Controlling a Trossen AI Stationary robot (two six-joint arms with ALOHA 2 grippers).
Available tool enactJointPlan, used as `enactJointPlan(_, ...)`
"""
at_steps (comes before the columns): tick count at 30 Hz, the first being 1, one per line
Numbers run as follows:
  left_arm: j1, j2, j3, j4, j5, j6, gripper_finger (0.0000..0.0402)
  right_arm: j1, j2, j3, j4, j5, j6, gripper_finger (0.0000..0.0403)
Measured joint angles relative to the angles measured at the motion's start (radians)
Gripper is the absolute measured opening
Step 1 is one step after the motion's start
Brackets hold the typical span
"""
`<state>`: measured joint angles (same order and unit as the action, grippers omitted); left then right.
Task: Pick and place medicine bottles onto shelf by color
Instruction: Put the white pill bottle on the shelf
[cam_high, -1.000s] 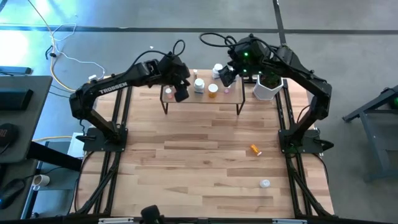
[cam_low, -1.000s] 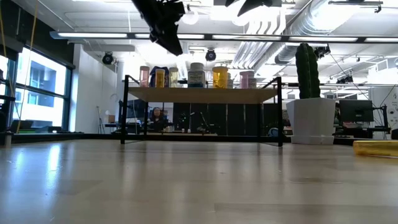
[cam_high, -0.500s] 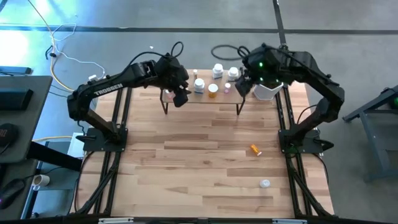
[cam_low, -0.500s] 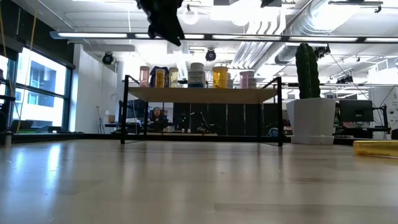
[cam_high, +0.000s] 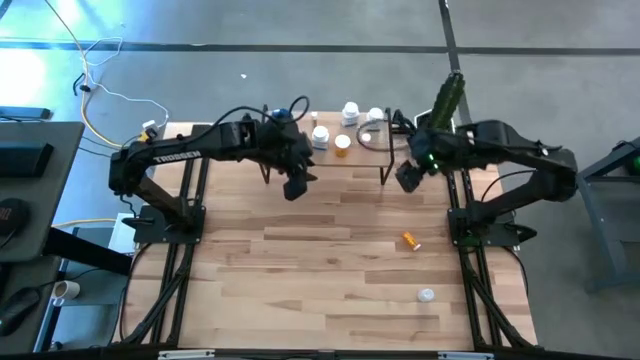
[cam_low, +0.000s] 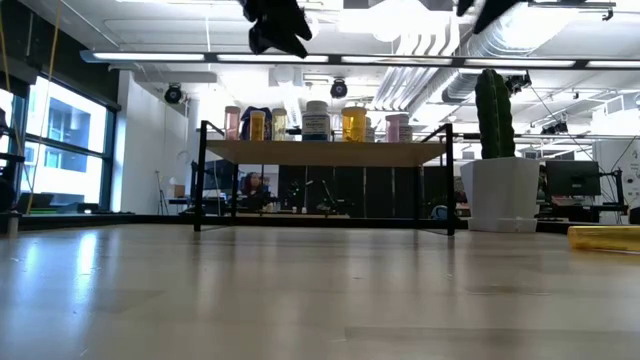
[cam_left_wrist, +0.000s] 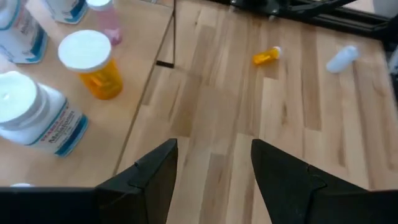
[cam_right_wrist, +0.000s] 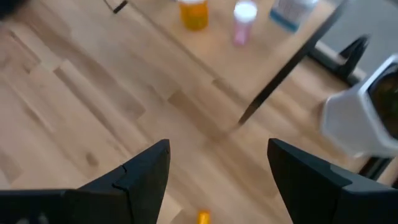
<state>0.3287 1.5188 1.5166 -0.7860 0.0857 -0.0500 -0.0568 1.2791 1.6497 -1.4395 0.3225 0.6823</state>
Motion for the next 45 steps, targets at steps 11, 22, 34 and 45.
enactJointPlan(11, -0.103, 0.0, -0.02, 0.054, -0.018, -0.067, 0.0195, 0.253, -0.154, -0.285, 0.057, -0.001, 0.393, 0.0261)
enactJointPlan(22, -0.194, -0.011, -0.202, 0.237, -0.011, -0.193, 0.0195, 0.531, -0.155, -0.432, 0.104, -0.006, 0.686, 0.0261)
enactJointPlan(34, -0.278, -0.013, -0.233, 0.3, -0.087, -0.268, 0.0195, 0.768, -0.127, -0.557, 0.207, -0.065, 0.912, 0.0261)
enactJointPlan(45, -0.335, -0.013, -0.233, 0.313, -0.098, -0.318, 0.0195, 0.916, -0.009, -0.602, 0.33, -0.138, 1.023, 0.0261)
